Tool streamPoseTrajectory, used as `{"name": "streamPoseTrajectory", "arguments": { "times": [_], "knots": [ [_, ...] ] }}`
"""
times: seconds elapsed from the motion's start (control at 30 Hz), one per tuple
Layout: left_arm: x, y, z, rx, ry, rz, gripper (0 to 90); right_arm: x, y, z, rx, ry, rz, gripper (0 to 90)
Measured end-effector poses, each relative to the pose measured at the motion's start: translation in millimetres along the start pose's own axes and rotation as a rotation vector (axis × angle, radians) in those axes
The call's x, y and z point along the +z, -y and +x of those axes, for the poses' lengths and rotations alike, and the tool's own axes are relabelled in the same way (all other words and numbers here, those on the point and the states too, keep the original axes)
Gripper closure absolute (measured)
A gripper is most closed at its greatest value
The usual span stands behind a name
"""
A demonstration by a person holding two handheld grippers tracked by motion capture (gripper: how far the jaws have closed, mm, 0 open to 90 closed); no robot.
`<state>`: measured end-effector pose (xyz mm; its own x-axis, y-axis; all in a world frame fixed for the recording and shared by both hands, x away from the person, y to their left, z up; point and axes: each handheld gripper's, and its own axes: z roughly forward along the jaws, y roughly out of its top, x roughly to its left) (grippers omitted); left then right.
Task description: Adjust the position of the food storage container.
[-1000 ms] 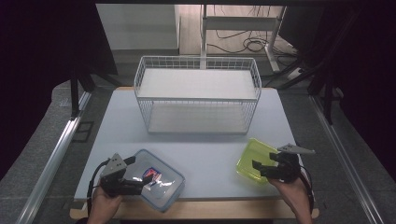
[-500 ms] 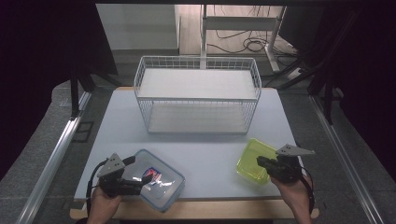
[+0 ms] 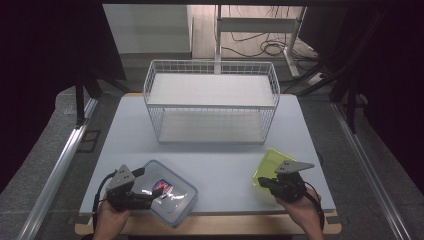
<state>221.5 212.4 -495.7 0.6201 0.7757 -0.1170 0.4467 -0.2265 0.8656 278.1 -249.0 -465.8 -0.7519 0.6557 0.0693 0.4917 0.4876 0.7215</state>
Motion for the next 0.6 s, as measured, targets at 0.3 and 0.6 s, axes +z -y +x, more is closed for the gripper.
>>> {"name": "streamPoseTrajectory", "arguments": {
  "times": [0.3, 0.6],
  "knots": [
    [0.8, 0.1, -0.2, -0.001, -0.006, 0.004, 6.3, 13.0, 8.5, 7.6, -0.058, -0.039, 0.088, 89.2],
    [1.9, -0.6, 0.5, -0.013, -0.006, -0.002, 6.3, 24.3, 2.1, -6.8, -0.033, -0.005, 0.083, 89.3]
  ]
}}
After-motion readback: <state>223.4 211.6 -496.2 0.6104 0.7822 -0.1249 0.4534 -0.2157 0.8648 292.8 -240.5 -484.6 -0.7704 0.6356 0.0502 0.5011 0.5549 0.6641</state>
